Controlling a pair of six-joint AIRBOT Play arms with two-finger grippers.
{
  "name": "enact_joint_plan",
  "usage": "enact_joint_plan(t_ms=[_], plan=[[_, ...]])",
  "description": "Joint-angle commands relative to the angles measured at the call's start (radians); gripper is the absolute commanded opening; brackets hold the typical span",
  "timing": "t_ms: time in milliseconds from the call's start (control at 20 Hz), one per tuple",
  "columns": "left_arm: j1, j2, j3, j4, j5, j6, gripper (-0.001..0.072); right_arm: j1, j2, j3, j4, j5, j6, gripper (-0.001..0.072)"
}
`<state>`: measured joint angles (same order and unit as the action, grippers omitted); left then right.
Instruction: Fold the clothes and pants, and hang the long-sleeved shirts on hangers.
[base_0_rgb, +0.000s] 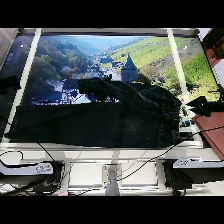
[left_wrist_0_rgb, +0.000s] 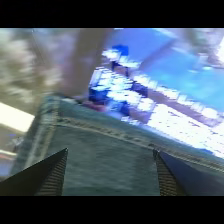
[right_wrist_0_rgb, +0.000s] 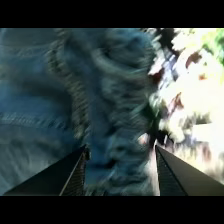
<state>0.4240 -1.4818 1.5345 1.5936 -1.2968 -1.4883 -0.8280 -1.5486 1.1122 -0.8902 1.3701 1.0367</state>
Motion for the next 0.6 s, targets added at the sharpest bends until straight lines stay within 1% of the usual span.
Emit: enact_joint_plan(t_ms=[0, 100, 250, 300, 350, 400, 550], plan=[[-0.054, -0.001, 0.002, -0.035, 0.004, 0.012, 0.0574, -0.019, -0.09, -0.037, 0.065, -0.087, -0.056, 0.0474], [-0.083, -0.001, 0.002, -0.035, 0.019, 0.012, 0.0574, -0.014, -0.148, -0.037, 0.084, -0.076, -0.077, 0.0477], [-0.129, -0.001, 0.002, -0.035, 0.056, 0.012, 0.0574, 0.032, -0.216, -0.037, 0.105, -0.064, -0.111, 0.0508], [-0.146, -0.001, 0.002, -0.036, 0.071, 0.011, 0.0574, 0.054, -0.23, -0.037, 0.122, -0.07, -0.126, 0.0508], [-0.162, -0.002, 0.002, -0.036, 0.085, 0.011, 0.0574, 0.078, -0.237, -0.035, 0.151, -0.075, -0.142, 0.0478], [-0.18, -0.004, 0.001, -0.035, 0.104, 0.011, 0.0574, 0.098, -0.237, -0.03, 0.185, -0.09, -0.171, 0.048], [-0.232, -0.028, 0.001, -0.036, 0.133, 0.011, 0.0574, 0.139, -0.237, -0.023, 0.258, -0.148, -0.177, 0.0479]])
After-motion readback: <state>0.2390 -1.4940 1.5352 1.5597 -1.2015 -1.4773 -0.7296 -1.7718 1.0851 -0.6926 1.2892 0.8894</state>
